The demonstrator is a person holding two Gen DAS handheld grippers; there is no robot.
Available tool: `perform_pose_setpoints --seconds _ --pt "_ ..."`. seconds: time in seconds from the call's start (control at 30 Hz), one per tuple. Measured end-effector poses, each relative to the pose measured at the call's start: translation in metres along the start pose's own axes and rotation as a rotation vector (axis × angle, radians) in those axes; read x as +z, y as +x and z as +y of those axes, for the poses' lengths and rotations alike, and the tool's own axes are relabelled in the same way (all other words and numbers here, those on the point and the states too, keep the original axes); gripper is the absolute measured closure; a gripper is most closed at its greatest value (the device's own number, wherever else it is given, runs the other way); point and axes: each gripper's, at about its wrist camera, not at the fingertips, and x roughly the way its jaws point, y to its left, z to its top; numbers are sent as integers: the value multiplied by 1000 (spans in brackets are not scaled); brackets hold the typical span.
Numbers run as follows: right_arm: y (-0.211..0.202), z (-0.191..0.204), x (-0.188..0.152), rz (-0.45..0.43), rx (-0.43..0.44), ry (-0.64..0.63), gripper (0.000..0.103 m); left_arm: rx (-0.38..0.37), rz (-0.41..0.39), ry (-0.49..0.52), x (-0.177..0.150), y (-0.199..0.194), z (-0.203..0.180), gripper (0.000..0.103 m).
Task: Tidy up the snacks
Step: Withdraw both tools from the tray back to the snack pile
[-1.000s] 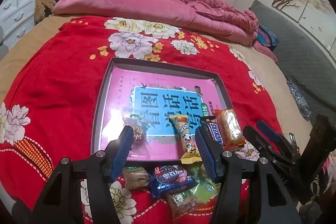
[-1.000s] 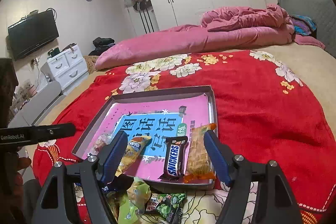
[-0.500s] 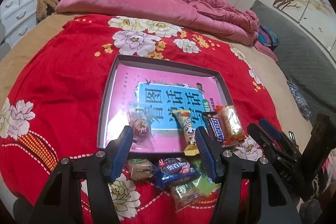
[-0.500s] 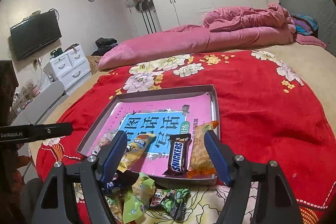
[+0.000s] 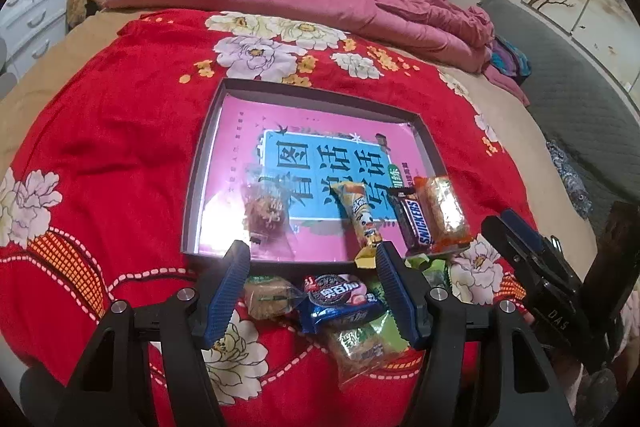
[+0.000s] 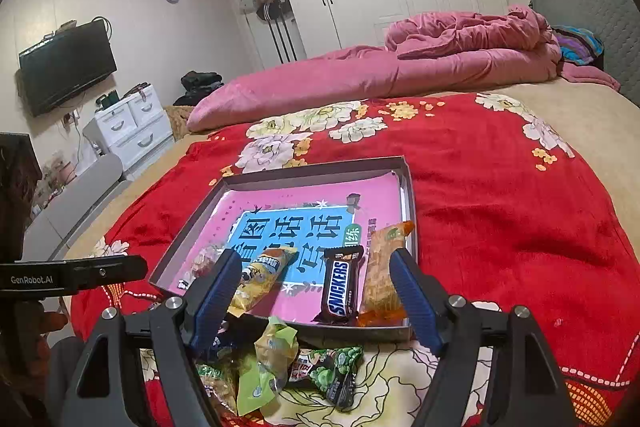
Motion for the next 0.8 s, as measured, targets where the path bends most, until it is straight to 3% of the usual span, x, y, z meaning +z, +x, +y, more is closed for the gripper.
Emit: perform_pose_setpoints --seconds 0.8 --pt "-3 0 -11 33 -44 1 27 28 46 -26 -16 5 29 36"
